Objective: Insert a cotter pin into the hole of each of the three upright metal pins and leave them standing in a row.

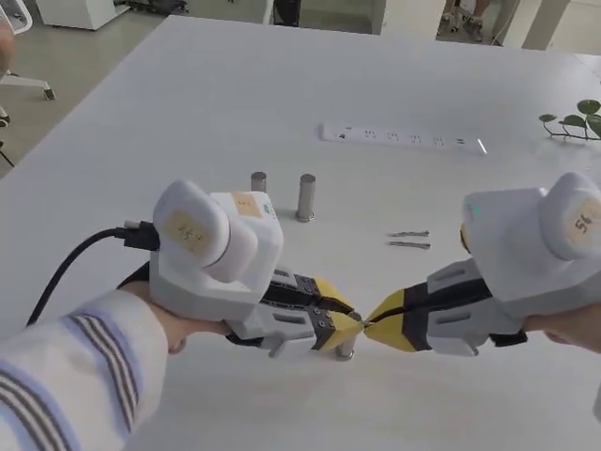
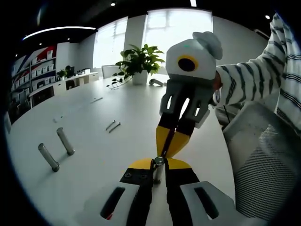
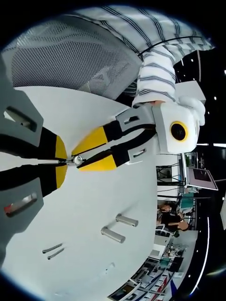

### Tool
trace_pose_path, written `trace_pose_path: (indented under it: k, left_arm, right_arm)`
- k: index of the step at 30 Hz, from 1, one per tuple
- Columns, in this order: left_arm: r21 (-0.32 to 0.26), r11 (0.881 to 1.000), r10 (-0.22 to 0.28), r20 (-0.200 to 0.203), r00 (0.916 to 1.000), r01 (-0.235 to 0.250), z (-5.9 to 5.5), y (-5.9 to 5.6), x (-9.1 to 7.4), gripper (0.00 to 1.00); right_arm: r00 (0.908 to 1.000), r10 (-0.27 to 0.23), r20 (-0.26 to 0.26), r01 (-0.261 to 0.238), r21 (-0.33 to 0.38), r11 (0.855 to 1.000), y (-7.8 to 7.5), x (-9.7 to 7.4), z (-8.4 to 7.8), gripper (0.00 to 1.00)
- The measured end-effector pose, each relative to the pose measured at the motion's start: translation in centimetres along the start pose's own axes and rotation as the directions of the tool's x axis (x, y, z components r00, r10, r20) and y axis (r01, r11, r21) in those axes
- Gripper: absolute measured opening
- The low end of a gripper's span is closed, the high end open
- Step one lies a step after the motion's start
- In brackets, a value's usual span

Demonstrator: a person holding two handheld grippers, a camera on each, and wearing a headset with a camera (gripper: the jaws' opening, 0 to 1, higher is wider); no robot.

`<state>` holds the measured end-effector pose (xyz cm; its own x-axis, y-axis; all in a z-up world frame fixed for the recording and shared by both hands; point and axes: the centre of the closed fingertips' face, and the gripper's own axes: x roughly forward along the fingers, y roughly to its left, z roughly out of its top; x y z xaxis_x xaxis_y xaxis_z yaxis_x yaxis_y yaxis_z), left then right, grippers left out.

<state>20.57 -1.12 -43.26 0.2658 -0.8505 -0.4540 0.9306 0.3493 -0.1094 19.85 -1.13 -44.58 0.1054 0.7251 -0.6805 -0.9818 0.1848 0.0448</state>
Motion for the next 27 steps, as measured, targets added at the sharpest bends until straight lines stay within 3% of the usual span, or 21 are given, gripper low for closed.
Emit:
trace_pose_path:
  k: [15,17,19,20,23,27]
  left_arm:
    - [0.001,1.0,0.007,-0.005,1.0,-0.007,-0.11,0.07,-0.18,0.05]
    - [0.002,1.0,0.01,-0.005,0.9999,-0.01,-0.12,0.09,-0.2,0.05]
    - [0.0,1.0,0.012,-0.005,0.9999,-0.012,-0.12,0.12,-0.23,0.05]
    - [-0.002,1.0,0.011,-0.005,0.9999,-0.011,-0.11,0.11,-0.25,0.05]
    - [-0.001,1.0,0.011,-0.005,0.9999,-0.011,-0.09,0.13,-0.25,0.05]
    - [0.005,1.0,0.012,-0.008,0.9999,-0.012,-0.05,0.11,-0.2,0.05]
  right_arm:
    - [0.9993,0.018,-0.032,-0.02,-0.068,0.997,-0.33,0.34,-0.02,0.0]
    - [0.9992,0.019,-0.036,-0.023,-0.094,0.995,-0.32,0.36,0.04,0.0]
    - [0.9996,0.016,-0.025,-0.02,-0.186,0.982,-0.38,0.43,0.44,0.0]
    - [0.9996,0.003,-0.029,-0.007,-0.159,0.987,-0.34,0.45,0.3,0.0]
    - [0.9997,-0.007,-0.023,0.003,-0.154,0.988,-0.43,0.31,0.31,0.08]
    - [0.9996,-0.017,-0.023,0.013,-0.148,0.989,-0.43,-0.16,0.02,0.1]
